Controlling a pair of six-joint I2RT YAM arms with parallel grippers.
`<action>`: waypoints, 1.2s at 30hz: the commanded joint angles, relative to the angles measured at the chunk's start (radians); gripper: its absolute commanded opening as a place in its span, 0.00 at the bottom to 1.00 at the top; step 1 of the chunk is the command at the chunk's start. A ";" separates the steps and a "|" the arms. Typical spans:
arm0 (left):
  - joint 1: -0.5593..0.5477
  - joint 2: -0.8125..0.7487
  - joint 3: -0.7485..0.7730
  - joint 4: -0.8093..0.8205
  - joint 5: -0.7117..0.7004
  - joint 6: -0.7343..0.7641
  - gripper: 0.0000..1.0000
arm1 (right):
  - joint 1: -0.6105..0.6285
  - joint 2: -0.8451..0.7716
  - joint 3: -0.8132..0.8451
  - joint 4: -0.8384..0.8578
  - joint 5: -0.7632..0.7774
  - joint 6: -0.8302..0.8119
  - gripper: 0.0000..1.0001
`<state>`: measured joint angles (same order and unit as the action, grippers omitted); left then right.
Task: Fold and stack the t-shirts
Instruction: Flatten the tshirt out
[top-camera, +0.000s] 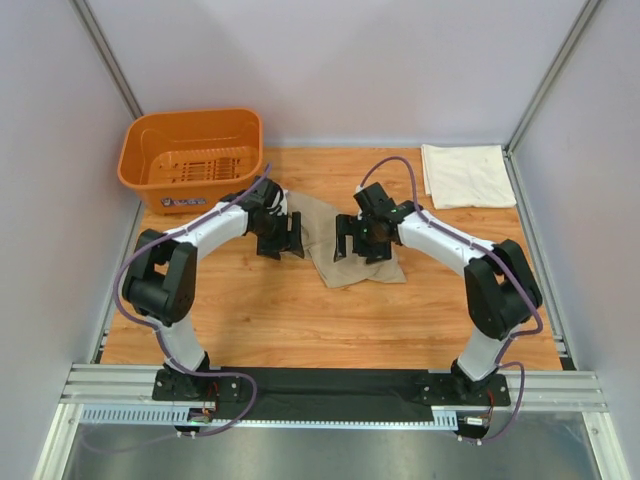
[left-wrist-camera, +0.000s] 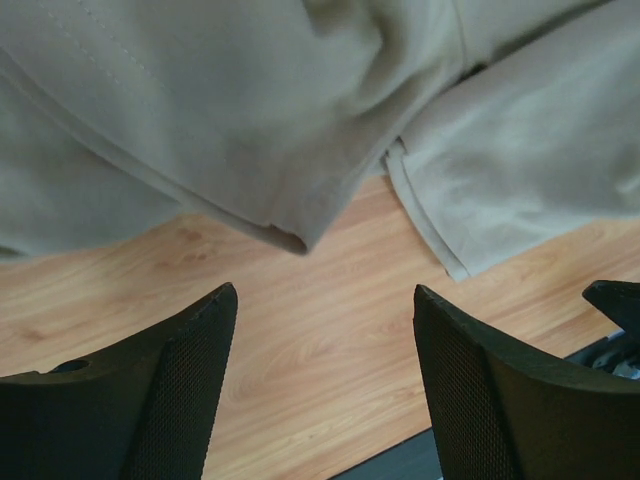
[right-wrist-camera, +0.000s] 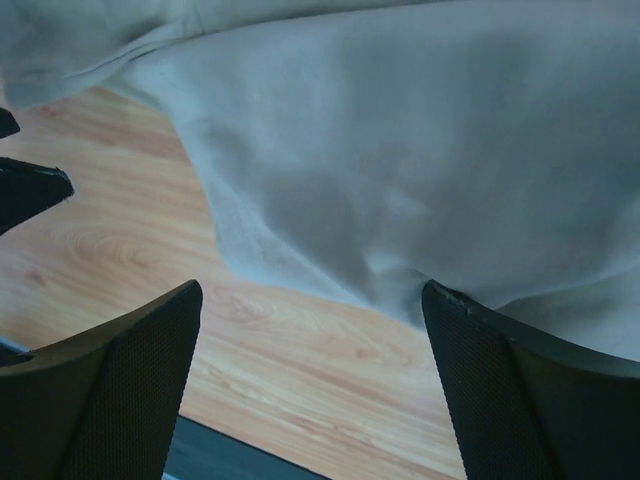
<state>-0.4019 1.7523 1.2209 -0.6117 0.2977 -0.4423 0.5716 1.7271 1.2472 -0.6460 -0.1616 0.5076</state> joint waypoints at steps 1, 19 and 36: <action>0.000 0.022 0.063 0.059 -0.002 -0.035 0.77 | 0.034 0.048 0.061 -0.009 0.128 0.055 0.91; 0.031 0.161 0.132 0.078 0.011 -0.006 0.22 | 0.174 0.103 0.092 0.017 0.203 -0.015 0.75; 0.031 0.122 0.040 0.072 -0.015 0.011 0.51 | 0.270 0.147 0.170 0.022 0.215 -0.080 0.61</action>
<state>-0.3763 1.8309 1.2312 -0.5495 0.2657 -0.4450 0.8276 1.8435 1.3769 -0.6449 0.0505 0.4435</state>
